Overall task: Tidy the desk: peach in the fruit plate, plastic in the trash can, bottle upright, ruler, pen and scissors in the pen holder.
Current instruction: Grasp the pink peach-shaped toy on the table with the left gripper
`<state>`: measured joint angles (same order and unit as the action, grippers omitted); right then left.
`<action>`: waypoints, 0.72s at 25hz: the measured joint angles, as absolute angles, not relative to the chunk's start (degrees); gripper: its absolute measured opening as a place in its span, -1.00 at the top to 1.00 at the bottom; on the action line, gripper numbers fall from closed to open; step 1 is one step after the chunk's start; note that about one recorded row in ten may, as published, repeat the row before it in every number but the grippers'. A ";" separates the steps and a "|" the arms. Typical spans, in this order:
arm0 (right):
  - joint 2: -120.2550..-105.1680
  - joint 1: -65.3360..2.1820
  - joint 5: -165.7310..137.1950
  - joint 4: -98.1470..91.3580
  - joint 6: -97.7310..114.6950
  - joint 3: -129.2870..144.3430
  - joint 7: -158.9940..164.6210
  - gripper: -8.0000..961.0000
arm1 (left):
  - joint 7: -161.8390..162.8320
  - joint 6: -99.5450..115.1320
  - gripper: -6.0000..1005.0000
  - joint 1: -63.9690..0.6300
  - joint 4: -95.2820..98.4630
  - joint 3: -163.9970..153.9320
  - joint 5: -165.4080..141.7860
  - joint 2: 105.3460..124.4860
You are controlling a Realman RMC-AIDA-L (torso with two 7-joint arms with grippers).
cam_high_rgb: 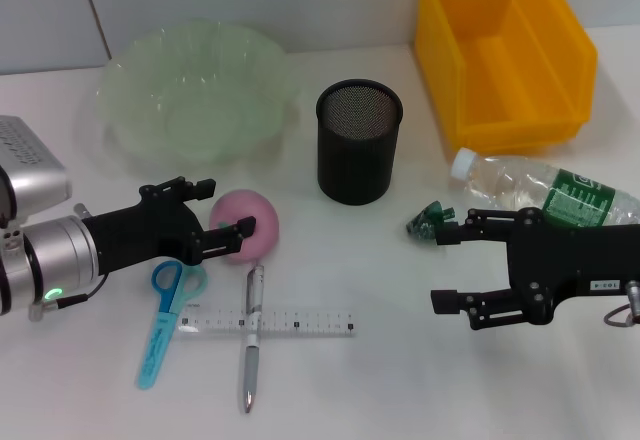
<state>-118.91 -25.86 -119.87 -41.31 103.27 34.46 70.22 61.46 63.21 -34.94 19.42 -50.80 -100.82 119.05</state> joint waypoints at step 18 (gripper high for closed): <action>-119.00 -26.96 -119.86 -41.06 102.74 35.24 70.28 -0.72 | 60.91 60.05 -0.41 -35.58 16.70 -53.39 -100.25 119.09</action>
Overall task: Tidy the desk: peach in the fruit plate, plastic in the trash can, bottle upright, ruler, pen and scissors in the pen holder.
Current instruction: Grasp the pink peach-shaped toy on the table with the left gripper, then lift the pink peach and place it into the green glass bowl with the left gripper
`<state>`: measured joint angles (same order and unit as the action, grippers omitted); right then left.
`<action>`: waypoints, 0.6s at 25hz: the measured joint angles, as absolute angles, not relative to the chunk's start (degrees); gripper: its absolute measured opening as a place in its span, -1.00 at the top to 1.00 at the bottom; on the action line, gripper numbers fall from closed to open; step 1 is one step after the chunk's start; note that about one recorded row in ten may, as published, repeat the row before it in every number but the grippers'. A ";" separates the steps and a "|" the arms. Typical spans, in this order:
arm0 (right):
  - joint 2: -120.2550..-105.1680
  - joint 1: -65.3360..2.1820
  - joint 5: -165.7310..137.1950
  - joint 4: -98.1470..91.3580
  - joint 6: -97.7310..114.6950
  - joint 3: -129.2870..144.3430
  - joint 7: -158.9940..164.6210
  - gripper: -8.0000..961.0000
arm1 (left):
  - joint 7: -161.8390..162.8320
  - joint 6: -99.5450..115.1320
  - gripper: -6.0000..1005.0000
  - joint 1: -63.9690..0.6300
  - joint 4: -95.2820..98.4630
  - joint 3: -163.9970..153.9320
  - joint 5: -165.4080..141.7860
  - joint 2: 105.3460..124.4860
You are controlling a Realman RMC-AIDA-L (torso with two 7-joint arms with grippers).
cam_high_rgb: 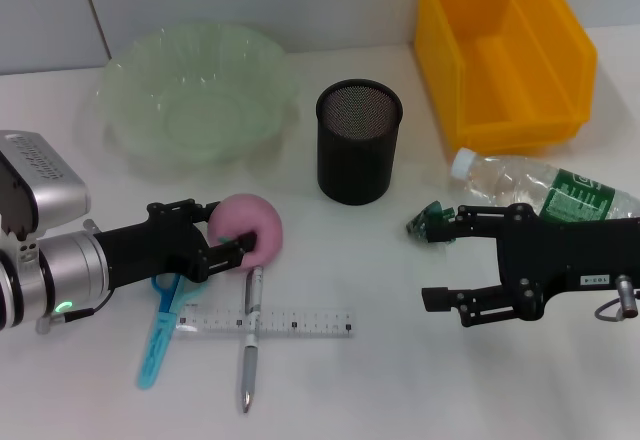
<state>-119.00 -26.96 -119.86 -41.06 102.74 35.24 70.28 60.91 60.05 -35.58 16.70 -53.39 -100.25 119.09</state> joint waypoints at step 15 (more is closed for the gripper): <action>-119.07 -26.84 -119.78 -41.00 102.74 35.24 70.32 -0.71 | 60.89 69.76 0.09 -34.20 18.53 -52.94 -96.50 118.75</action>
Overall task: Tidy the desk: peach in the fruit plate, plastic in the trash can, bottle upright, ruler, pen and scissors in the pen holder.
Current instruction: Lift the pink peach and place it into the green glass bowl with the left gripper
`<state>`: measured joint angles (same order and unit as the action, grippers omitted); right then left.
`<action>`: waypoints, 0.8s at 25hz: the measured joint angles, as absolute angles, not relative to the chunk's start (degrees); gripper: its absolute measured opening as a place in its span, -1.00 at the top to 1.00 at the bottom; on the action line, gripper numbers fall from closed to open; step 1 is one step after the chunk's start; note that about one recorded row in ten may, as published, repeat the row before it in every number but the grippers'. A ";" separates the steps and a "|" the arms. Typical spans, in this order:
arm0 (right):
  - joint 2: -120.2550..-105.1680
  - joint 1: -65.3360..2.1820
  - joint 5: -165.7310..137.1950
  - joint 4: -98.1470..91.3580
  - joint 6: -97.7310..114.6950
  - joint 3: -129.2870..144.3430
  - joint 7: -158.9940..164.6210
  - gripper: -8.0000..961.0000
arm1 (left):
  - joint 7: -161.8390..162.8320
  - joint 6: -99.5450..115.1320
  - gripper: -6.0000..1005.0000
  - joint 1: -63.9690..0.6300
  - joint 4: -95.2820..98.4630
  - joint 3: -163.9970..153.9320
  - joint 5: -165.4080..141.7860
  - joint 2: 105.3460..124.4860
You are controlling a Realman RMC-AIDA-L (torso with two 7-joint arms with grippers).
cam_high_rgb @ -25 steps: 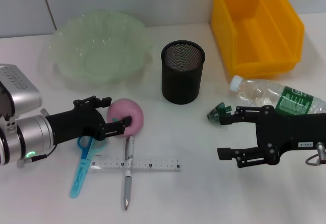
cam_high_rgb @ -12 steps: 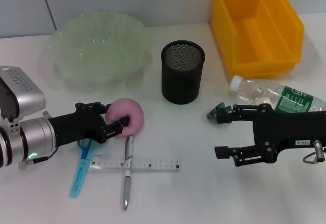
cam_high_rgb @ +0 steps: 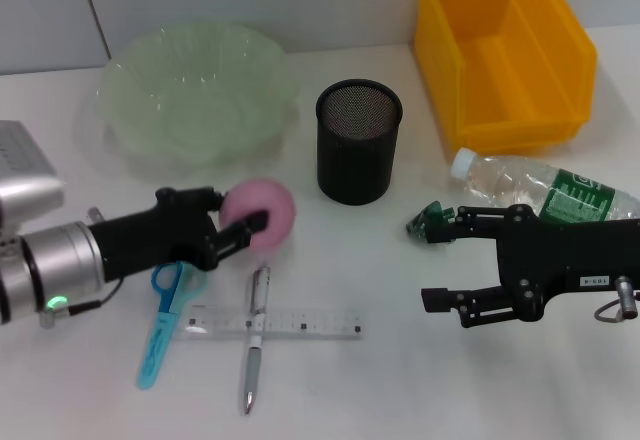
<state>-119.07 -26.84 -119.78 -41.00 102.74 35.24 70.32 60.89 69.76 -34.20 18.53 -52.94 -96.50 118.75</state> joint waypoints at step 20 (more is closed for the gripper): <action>-119.09 -27.13 -119.78 -41.24 103.26 35.25 71.18 -0.71 | 61.96 49.44 0.42 -36.85 31.07 -53.54 -84.98 118.65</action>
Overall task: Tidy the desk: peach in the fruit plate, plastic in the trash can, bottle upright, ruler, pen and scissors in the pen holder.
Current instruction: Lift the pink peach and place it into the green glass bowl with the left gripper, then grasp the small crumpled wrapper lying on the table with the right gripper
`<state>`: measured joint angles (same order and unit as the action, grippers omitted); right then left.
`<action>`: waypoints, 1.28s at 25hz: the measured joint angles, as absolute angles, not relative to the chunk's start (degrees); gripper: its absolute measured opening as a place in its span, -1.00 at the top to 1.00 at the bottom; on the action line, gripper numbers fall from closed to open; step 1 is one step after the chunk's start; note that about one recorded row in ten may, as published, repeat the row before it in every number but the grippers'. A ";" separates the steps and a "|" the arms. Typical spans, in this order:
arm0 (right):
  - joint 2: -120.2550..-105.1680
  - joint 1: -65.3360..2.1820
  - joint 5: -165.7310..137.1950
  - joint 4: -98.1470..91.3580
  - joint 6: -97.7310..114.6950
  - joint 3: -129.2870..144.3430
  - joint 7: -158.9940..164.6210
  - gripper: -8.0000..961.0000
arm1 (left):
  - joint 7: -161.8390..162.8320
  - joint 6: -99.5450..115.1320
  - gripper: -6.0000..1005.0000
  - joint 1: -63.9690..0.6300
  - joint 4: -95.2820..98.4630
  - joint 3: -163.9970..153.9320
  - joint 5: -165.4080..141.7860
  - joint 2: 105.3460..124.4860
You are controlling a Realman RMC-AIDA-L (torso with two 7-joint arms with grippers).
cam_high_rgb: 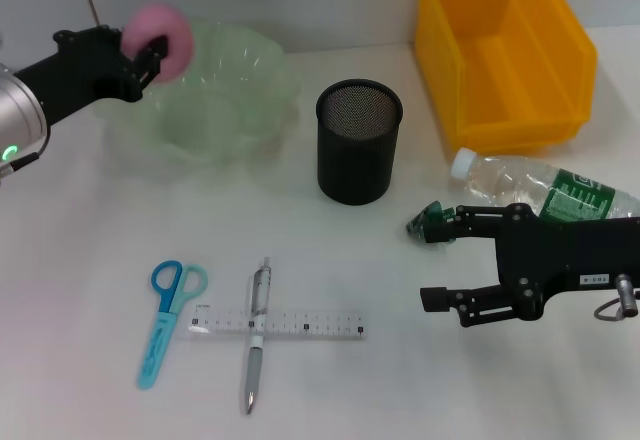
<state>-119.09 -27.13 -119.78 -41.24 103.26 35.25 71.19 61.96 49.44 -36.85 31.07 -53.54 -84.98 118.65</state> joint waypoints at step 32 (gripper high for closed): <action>-118.56 -27.96 -120.88 -69.90 102.05 38.80 108.94 -0.71 | 60.51 75.85 -0.62 -23.48 35.41 -61.39 -85.31 118.36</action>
<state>-118.56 -27.96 -120.88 -69.90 102.05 38.80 108.94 60.51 75.85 -23.48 35.41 -61.39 -85.31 118.36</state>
